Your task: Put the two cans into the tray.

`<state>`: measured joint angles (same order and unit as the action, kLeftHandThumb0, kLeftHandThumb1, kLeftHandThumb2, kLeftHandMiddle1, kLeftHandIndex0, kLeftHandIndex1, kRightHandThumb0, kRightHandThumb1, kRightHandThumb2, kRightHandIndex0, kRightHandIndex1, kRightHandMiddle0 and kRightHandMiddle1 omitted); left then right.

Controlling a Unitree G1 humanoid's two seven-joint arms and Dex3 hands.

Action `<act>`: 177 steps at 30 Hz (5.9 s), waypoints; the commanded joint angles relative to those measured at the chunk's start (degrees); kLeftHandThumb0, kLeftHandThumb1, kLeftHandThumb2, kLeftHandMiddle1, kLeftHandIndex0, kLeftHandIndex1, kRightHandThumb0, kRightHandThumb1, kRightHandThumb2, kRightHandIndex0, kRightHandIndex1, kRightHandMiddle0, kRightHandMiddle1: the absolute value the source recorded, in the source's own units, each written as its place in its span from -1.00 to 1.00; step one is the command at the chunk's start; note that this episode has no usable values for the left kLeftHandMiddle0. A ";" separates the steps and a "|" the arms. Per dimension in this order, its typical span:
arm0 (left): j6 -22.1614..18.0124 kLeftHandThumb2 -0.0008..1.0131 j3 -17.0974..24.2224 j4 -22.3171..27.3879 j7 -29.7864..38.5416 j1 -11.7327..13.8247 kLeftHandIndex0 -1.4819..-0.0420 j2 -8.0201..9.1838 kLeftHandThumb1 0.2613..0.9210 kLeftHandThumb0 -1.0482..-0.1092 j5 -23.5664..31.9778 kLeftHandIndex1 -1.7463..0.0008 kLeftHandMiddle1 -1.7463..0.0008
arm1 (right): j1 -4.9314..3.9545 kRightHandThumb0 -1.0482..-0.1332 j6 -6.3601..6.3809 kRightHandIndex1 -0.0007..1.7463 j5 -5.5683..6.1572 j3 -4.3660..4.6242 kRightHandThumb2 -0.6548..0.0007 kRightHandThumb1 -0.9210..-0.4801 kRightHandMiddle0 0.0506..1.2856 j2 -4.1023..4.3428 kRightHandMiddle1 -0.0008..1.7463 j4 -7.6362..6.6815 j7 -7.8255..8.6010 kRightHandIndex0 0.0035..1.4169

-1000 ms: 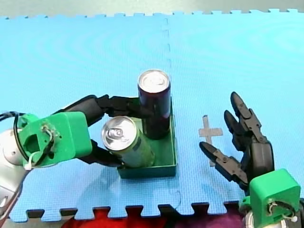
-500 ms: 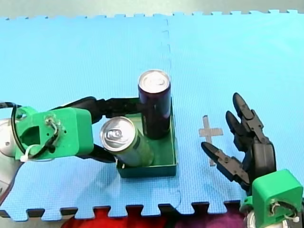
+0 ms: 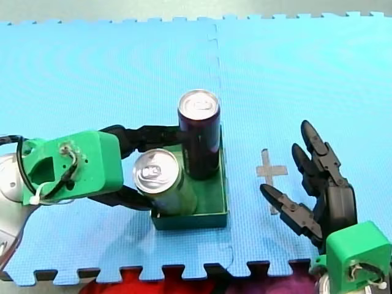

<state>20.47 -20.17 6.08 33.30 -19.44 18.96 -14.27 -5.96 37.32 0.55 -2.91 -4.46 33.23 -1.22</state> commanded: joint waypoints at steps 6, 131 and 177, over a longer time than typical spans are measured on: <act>2.91 -0.59 0.57 1.49 -2.43 0.27 0.64 -0.87 1.00 -1.00 -0.34 0.99 0.98 | 0.15 -0.51 -0.12 -1.00 0.37 -0.14 1.00 -0.24 -0.53 0.26 -1.00 -0.27 0.30 -0.49; -8.25 0.06 10.35 -1.76 -7.60 4.14 0.88 5.68 1.00 -1.00 1.05 1.00 0.97 | 0.31 -0.69 3.81 -1.00 0.18 -0.59 0.99 -0.39 -0.55 1.44 -1.00 2.56 1.51 -0.54; -19.08 -0.22 26.69 -41.98 -5.21 -1.05 0.77 -14.31 1.00 -1.00 33.62 0.99 0.98 | -3.56 -0.89 0.38 -0.99 -3.60 -1.10 0.99 -0.73 -0.52 6.73 -1.00 -0.38 -0.59 -0.46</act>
<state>0.47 5.09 -34.86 27.30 -19.44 4.83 18.03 -9.39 37.78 -3.19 -3.86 1.92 32.95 -1.54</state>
